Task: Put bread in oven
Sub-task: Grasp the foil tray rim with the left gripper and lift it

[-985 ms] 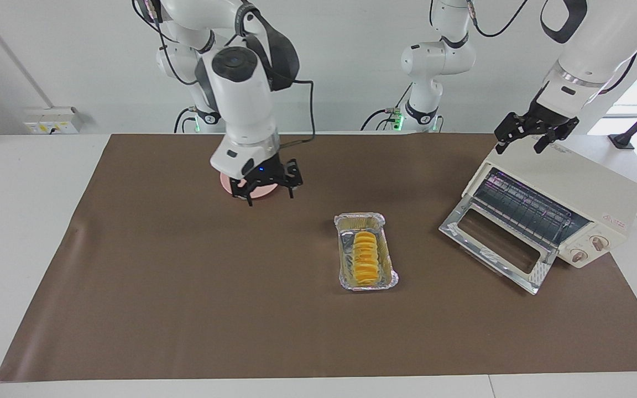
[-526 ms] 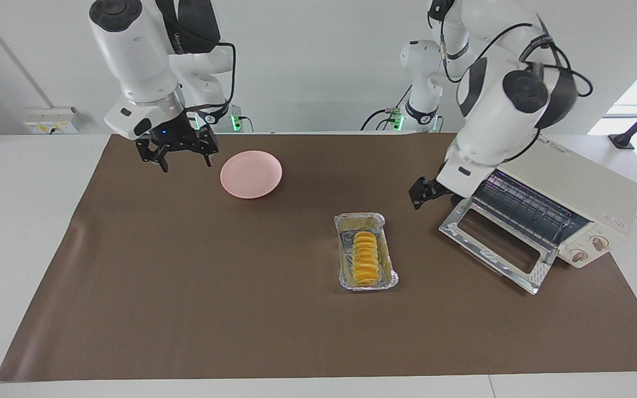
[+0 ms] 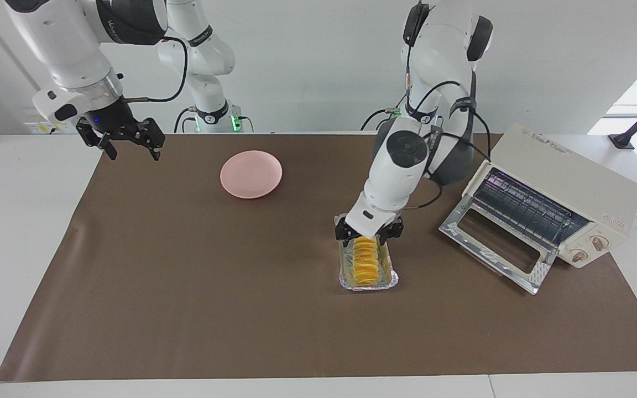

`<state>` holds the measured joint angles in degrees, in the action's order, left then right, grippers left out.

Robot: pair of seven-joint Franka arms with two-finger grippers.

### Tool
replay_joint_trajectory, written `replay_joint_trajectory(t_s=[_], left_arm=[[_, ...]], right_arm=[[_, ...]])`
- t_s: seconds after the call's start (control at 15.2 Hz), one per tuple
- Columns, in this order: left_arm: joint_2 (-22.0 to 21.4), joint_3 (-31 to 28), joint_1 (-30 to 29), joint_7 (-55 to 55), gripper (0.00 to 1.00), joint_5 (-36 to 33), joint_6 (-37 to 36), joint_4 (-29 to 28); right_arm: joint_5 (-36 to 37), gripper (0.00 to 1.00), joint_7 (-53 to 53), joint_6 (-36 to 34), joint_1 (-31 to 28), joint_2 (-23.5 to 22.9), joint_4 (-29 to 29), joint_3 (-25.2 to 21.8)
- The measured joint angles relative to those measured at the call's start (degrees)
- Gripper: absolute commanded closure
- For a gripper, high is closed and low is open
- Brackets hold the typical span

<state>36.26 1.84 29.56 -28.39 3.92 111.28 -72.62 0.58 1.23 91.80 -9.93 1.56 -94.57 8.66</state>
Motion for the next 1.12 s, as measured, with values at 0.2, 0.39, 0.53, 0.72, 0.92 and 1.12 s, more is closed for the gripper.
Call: replay_joint_trajectory(t_s=[0.2, 0.39, 0.53, 0.72, 0.92, 1.12], left_arm=[[2.88, -0.42, 1.76, -0.79, 0.00, -0.08, 2.92, 0.09], [3.76, -0.47, 1.96, -2.04, 0.02, -0.10, 3.02, 0.08], [4.53, -0.47, 2.72, -4.00, 0.25, -0.13, 3.17, 0.08], [4.94, -0.49, 3.54, -6.37, 0.71, -0.19, 3.12, 0.03], [4.96, -0.56, 3.62, -7.07, 1.00, -0.21, 2.65, -0.09], [4.95, -1.11, 3.56, -7.32, 1.00, -0.21, 2.45, -0.08]], right_arm=[[-0.10, 0.00, 0.00, -0.02, -0.01, 0.00, -0.04, 0.01], [-2.19, 0.00, 0.05, -0.07, -0.02, 0.00, -0.03, 0.01], [-2.47, 0.00, 0.06, -0.07, -0.04, 0.00, -0.02, 0.01], [-2.47, 0.00, 0.06, -0.07, -0.06, 0.00, -0.02, 0.01], [-2.47, 0.00, 0.06, -0.15, -0.06, 0.00, -0.02, 0.01], [-2.47, 0.00, -0.06, -0.36, -0.06, 0.00, -0.02, 0.01]])
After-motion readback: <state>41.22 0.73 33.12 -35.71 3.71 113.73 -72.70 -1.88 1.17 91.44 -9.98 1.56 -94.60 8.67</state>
